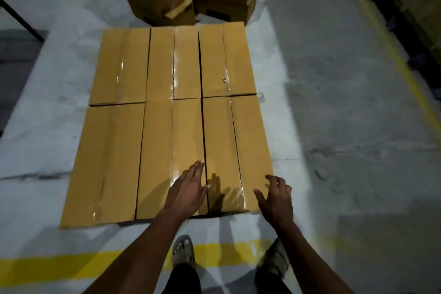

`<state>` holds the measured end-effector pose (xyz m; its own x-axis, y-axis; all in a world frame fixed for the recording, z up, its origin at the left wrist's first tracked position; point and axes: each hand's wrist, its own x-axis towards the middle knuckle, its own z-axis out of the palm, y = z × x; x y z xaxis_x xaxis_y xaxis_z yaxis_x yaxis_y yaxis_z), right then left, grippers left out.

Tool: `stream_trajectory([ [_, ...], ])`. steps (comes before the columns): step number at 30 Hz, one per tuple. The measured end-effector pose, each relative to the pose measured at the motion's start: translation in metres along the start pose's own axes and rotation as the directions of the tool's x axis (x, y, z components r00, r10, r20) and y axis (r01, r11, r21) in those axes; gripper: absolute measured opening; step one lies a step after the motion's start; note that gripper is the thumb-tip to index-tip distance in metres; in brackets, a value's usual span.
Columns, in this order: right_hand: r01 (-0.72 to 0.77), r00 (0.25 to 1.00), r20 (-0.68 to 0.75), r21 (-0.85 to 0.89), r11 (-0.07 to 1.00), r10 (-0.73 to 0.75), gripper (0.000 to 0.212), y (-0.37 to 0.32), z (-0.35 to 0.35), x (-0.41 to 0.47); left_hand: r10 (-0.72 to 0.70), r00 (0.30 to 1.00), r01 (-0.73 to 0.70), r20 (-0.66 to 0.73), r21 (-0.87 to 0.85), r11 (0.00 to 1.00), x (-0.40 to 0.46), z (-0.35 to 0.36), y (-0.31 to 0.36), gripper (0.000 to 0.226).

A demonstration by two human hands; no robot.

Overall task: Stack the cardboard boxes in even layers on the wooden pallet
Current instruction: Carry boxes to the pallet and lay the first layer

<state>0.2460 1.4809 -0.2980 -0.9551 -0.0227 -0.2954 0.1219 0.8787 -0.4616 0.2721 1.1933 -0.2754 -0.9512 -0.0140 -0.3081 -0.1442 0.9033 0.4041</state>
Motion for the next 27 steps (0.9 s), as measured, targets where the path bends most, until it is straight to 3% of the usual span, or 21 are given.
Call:
stream_trajectory([
  [8, 0.085, 0.995, -0.063, 0.056, 0.995, -0.082, 0.052, -0.099, -0.112, -0.061, 0.016, 0.991, -0.018, -0.13, -0.011, 1.0, -0.079, -0.13, 0.043, 0.064],
  [13, 0.059, 0.991, -0.13, 0.146, 0.987, -0.04, 0.045, -0.125, -0.145, -0.117, 0.029, 0.993, -0.029, -0.115, 0.003, 1.0, -0.132, -0.173, 0.039, 0.062],
  [17, 0.042, 0.995, -0.095, 0.127, 0.991, -0.03, 0.041, -0.136, -0.155, -0.154, 0.039, 0.995, -0.038, -0.091, 0.014, 0.999, -0.163, -0.196, 0.038, 0.061],
  [27, -0.003, 0.979, -0.197, 0.251, 0.968, 0.054, 0.031, -0.14, -0.168, -0.212, 0.102, 0.995, -0.102, 0.007, 0.062, 0.993, -0.198, -0.226, 0.051, 0.059],
])
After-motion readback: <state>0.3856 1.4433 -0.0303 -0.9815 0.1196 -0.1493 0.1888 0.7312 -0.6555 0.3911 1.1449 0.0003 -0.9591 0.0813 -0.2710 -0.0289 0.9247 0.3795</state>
